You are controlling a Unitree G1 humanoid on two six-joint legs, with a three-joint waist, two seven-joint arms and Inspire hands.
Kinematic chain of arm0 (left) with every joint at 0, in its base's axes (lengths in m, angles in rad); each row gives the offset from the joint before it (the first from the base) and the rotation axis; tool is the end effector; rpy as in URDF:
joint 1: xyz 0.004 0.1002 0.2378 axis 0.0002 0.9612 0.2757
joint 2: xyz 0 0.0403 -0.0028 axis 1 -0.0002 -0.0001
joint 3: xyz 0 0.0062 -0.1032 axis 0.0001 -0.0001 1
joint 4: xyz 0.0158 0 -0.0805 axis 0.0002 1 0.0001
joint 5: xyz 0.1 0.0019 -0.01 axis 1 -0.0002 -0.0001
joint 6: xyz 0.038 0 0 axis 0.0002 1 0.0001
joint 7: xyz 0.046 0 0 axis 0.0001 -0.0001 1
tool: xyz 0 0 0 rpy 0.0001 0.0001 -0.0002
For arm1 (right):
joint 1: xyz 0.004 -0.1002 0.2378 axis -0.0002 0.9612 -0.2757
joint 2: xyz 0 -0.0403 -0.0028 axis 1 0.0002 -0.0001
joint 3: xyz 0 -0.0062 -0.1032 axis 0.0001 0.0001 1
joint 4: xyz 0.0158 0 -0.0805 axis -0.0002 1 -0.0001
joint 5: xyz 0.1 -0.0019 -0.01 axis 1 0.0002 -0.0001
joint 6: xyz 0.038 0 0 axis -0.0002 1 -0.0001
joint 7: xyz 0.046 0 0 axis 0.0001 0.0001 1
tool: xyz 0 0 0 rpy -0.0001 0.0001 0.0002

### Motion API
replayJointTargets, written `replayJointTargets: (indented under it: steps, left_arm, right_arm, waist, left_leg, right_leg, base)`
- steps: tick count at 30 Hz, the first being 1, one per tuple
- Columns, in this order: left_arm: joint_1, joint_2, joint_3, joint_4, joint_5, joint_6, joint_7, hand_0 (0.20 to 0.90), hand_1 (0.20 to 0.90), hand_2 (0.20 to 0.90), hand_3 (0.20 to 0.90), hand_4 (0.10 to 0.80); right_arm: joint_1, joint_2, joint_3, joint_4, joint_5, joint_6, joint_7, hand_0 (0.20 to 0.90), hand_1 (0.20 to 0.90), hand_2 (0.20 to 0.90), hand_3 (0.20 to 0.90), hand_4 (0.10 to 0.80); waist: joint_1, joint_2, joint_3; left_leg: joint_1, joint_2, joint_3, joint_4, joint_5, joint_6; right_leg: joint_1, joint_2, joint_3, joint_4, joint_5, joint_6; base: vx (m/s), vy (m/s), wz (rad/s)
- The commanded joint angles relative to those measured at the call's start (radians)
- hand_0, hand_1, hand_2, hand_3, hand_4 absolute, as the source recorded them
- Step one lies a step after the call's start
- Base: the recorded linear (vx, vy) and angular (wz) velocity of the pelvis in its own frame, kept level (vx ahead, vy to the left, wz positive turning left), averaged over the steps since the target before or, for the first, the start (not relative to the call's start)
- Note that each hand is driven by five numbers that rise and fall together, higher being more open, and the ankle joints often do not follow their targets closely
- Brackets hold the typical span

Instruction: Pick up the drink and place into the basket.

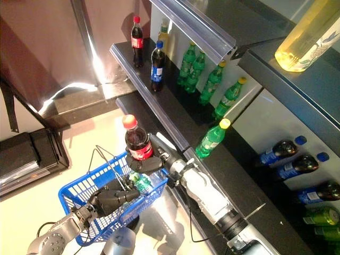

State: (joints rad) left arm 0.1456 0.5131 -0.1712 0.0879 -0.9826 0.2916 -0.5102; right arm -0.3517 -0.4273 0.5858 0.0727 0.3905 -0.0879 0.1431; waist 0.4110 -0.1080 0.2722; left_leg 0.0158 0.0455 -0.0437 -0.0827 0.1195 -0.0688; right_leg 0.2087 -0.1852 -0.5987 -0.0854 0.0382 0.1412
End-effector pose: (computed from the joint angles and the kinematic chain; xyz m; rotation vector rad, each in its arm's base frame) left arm 0.1594 0.2225 0.0040 -0.6131 0.4649 -0.5489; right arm 0.2404 -0.1132 0.0772 -0.1399 -0.1125 0.7354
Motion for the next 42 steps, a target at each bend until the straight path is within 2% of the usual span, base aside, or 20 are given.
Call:
replayJointTargets:
  steps: [1,11,25,34,42]
  left_arm:
    - [-0.231,-0.081,-0.089,-0.391,-0.112,-0.135,-0.308,0.3,0.3,0.3,0.2,0.1]
    - [-0.245,-0.063,-0.12,-0.442,-0.129,-0.12,-0.353,0.3,0.3,0.3,0.2,0.1]
    - [-0.263,-0.045,-0.133,-0.491,-0.157,-0.102,-0.408,0.3,0.3,0.3,0.2,0.1]
    - [-0.268,-0.047,-0.139,-0.513,-0.154,-0.091,-0.43,0.3,0.3,0.3,0.2,0.1]
    - [-0.289,-0.044,-0.155,-0.533,-0.155,-0.088,-0.447,0.3,0.3,0.3,0.2,0.1]
  right_arm:
    - [-0.177,0.01,0.037,-0.031,0.011,-0.11,-0.026,0.3,0.3,0.3,0.2,0.1]
    - [-0.171,0.004,0.079,0.097,-0.057,-0.066,-0.056,0.3,0.3,0.3,0.2,0.1]
    - [-0.194,-0.013,0.109,0.259,-0.301,0.008,-0.133,0.3,0.3,0.3,0.2,0.1]
    - [-0.212,-0.018,0.134,0.273,-0.395,0.027,-0.125,0.3,0.3,0.3,0.2,0.1]
    - [-0.237,-0.03,0.176,0.256,-0.453,0.034,-0.068,0.3,0.3,0.3,0.2,0.1]
  waist:
    - [0.007,0.041,-0.182]
    - [0.024,0.04,-0.183]
    - [0.047,0.035,-0.183]
    - [0.052,0.039,-0.185]
    - [0.052,0.038,-0.186]
  left_leg:
    - [0.002,-0.029,-0.025,-0.005,-0.039,-0.001]
    - [-0.008,-0.034,-0.048,-0.005,-0.035,-0.003]
    - [-0.018,-0.035,-0.074,-0.005,-0.032,-0.007]
    - [-0.02,-0.038,-0.087,-0.005,-0.03,-0.008]
    - [-0.022,-0.039,-0.091,-0.005,-0.029,-0.009]
  right_leg:
    - [0.064,0.011,-0.02,0.086,-0.078,-0.012]
    - [0.063,0.008,-0.035,0.088,-0.079,-0.012]
    - [0.067,0.01,-0.053,0.09,-0.083,-0.013]
    - [0.07,0.011,-0.054,0.091,-0.087,-0.015]
    - [0.069,0.011,-0.056,0.092,-0.088,-0.014]
  base:
    - [0.0,0.0,0.0]
    - [0.005,-0.001,0.03]
    - [0.002,-0.006,0.06]
    - [-0.002,0.001,0.01]
    - [-0.003,0.001,0.01]
